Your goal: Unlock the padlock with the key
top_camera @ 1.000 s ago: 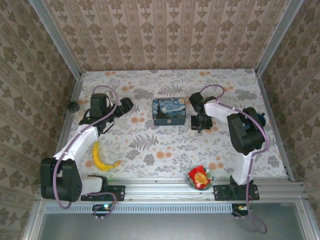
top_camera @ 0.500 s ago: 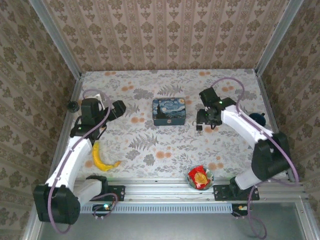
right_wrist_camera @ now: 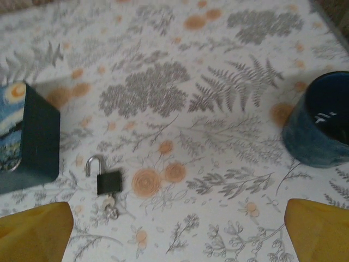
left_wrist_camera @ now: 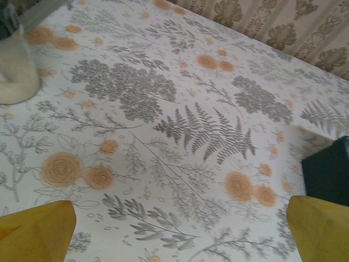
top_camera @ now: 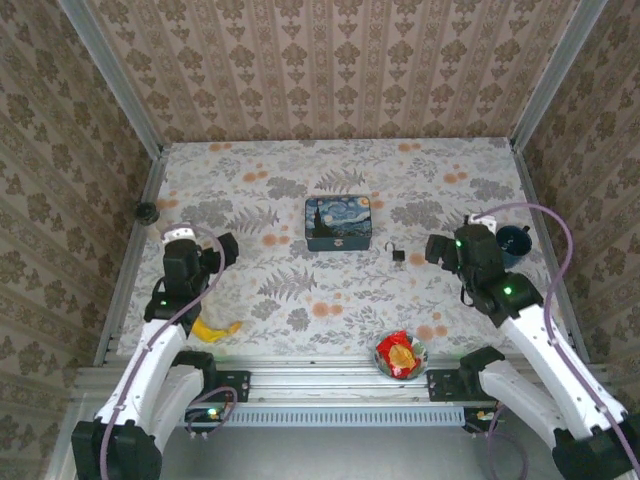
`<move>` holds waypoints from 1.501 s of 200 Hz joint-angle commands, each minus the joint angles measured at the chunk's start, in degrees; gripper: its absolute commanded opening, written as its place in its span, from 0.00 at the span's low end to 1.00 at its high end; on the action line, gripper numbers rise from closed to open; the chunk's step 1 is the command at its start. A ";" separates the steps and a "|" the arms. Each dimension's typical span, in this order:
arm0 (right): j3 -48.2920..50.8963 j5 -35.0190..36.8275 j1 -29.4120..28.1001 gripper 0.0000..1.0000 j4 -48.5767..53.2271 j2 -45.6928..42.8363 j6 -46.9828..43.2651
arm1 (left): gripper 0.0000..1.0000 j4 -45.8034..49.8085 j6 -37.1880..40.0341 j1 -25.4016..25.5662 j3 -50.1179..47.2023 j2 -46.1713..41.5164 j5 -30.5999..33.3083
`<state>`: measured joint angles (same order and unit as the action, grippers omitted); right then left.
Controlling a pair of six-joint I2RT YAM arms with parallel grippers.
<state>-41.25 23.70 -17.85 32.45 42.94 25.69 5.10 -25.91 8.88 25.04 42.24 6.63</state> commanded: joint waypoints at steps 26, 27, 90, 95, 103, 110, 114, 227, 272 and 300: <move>8.78 9.48 0.77 1.00 -12.34 -9.14 -3.51 | 1.00 -18.12 10.48 -0.92 -5.63 -0.02 9.60; 8.93 9.67 0.74 1.00 -12.46 -9.25 -3.53 | 1.00 -18.47 10.68 -0.90 -5.75 0.01 9.66; 16.85 14.31 0.96 1.00 -26.41 -9.19 -10.27 | 1.00 -35.57 23.73 -6.67 -7.85 12.85 3.34; 17.26 14.35 1.02 1.00 -27.47 -8.87 -10.96 | 1.00 -36.56 23.74 -7.69 -7.81 14.36 1.86; 17.67 14.35 1.12 1.00 -29.02 -7.92 -11.94 | 1.00 -38.08 23.63 -9.06 -7.81 16.56 -0.46; 17.86 14.35 1.12 1.00 -30.10 -7.25 -12.76 | 1.00 -39.50 23.79 -10.14 -7.88 18.12 -2.20; 17.94 14.28 1.20 1.00 -30.51 -6.83 -13.20 | 1.00 -40.45 23.88 -10.53 -7.90 19.23 -3.02; 22.88 13.41 2.43 1.00 -40.48 -3.36 -16.44 | 1.00 -64.83 26.57 -12.31 -9.44 40.11 -13.61; 25.23 12.40 3.23 1.00 -44.57 -3.43 -18.23 | 1.00 -68.61 28.27 -12.51 -8.25 47.04 -19.49; 29.44 8.56 5.42 1.00 -53.52 -2.62 -19.54 | 1.00 -59.50 31.44 -12.49 -3.73 46.74 -27.20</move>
<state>-15.20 34.87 -14.35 -11.57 39.77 7.94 -58.92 1.93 -3.27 16.99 89.76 -12.67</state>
